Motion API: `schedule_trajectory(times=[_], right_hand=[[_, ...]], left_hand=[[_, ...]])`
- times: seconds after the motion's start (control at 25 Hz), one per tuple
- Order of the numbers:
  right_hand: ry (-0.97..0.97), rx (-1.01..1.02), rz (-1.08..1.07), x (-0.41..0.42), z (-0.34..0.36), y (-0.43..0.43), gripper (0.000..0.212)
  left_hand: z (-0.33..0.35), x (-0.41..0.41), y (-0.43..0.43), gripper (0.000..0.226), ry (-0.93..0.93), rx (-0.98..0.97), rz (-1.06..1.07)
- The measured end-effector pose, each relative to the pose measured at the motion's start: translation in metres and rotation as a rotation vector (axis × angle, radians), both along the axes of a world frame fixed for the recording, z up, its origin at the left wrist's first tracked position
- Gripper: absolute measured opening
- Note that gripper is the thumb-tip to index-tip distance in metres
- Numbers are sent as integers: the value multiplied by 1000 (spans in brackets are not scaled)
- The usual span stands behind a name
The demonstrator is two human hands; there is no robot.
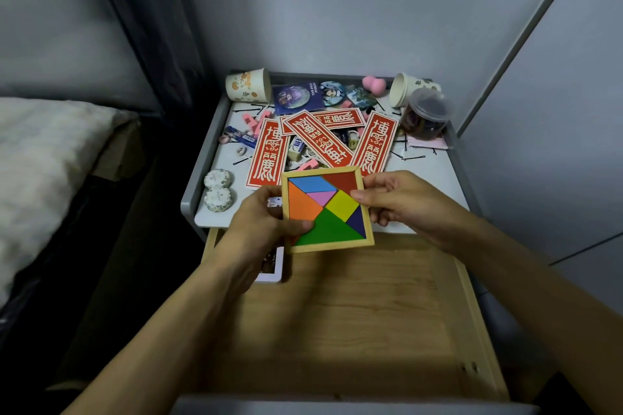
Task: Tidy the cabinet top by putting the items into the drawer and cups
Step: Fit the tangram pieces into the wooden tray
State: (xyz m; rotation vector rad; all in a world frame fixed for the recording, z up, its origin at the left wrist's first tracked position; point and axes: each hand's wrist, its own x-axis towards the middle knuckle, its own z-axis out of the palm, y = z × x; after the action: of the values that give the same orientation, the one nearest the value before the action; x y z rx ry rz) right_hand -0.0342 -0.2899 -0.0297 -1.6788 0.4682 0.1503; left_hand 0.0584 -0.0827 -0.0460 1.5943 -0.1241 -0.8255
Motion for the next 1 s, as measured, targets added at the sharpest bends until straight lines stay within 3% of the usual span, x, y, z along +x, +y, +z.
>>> schedule_trajectory(times=[0.2,0.28,0.4,0.44,0.52,0.64,0.8,0.88,1.0], right_hand=[[52,41,100,-6,-3,12,18],[79,64,126,-11,-7,21,17],[176,114,207,-24,-25,43,7],[219,124,243,-28,-38,54,8],[323,136,293,-38,-66,74,10],[439,105,325,-40,-103,107,10],[470,86,232,-23,-128,136,13],[466,90,183,-17,-135,146,2],[458,39,189,-11,-145,156,10]], left_hand=[[8,12,15,47,-11,61,-54],[10,18,28,30,-169,199,-100],[-2,32,53,38,-734,909,-132],[-7,34,64,42,-829,1132,-164],[-22,38,72,42,-802,1345,-284],[-43,37,75,33,-687,1381,-440],[-58,36,74,27,-747,1346,-492],[-58,37,75,24,-762,1335,-526],[-55,38,76,23,-809,1316,-571]])
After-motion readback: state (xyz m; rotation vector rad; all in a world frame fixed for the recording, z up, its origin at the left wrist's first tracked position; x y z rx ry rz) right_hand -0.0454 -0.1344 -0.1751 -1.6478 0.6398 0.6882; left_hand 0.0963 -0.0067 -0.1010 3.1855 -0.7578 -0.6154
